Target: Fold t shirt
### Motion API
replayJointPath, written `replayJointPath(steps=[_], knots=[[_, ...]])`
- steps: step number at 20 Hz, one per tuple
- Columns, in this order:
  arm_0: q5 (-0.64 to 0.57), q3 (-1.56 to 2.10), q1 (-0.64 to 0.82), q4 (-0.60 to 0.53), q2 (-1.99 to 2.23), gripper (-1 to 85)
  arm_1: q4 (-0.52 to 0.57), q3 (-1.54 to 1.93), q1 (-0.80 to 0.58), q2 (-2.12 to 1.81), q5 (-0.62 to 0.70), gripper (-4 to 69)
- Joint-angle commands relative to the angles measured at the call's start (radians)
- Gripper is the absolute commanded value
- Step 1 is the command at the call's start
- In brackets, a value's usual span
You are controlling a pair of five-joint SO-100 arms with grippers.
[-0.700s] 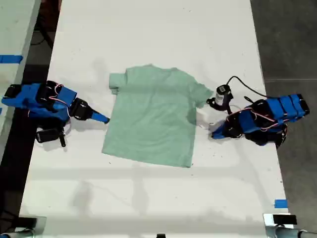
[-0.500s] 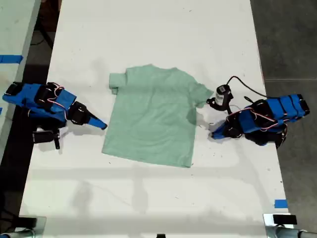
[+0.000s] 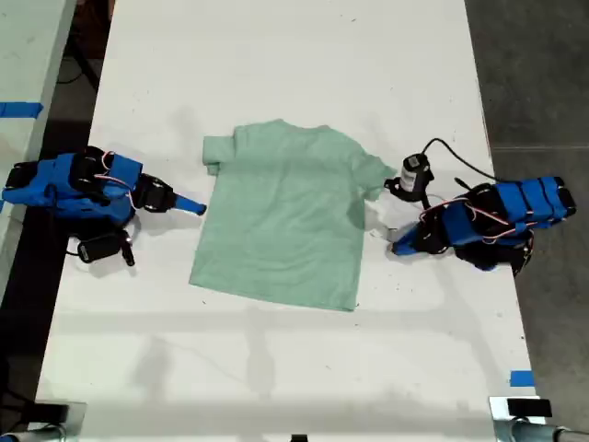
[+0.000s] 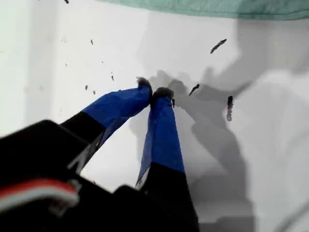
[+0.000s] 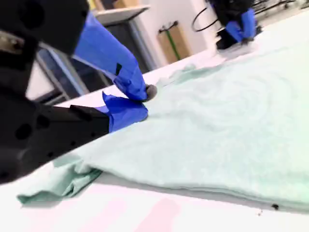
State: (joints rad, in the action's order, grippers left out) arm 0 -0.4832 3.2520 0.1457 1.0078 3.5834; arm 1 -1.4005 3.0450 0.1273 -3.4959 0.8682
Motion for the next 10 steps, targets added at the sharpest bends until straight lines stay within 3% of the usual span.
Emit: replayJointPath(steps=[1, 2, 3, 4, 5, 6, 7, 8, 9, 10], knots=[[0.405, 0.04, -0.066, 0.003, -0.003, 5.6, 0.028, 0.046, -0.018, -0.009, -0.176, 2.8], [0.561, 0.04, -0.138, 0.002, 0.005, 9.0, 0.028, 0.046, -0.023, -0.009, -0.416, 3.3], [0.522, 0.04, -0.176, 0.002, 0.003, 18.3, 0.028, 0.046, 0.023, -0.009, -0.568, 3.4], [0.489, 0.04, -0.193, 0.002, 0.006, 20.0, 0.028, 0.046, 0.038, -0.009, -0.548, 3.8], [0.463, 0.04, -0.144, 0.002, 0.006, 18.8, 0.028, 0.046, 0.038, -0.009, -0.437, 3.8], [0.469, 0.04, -0.097, 0.002, 0.006, 18.6, 0.028, 0.046, 0.031, -0.009, -0.451, 3.7], [0.46, 0.04, -0.049, -0.003, 0.011, 16.4, 0.028, 0.046, 0.009, -0.009, -0.551, 3.9], [0.431, 0.04, -0.012, -0.014, 0.011, 1.4, 0.035, 0.048, 0.002, -0.009, -0.565, 7.9], [0.42, 0.04, -0.005, -0.023, 0.011, -0.3, 0.04, 0.051, 0.003, -0.009, -0.489, 7.6], [0.43, 0.04, -0.02, -0.028, 0.011, -0.3, 0.037, 0.051, -0.011, -0.009, -0.459, 2.0]])
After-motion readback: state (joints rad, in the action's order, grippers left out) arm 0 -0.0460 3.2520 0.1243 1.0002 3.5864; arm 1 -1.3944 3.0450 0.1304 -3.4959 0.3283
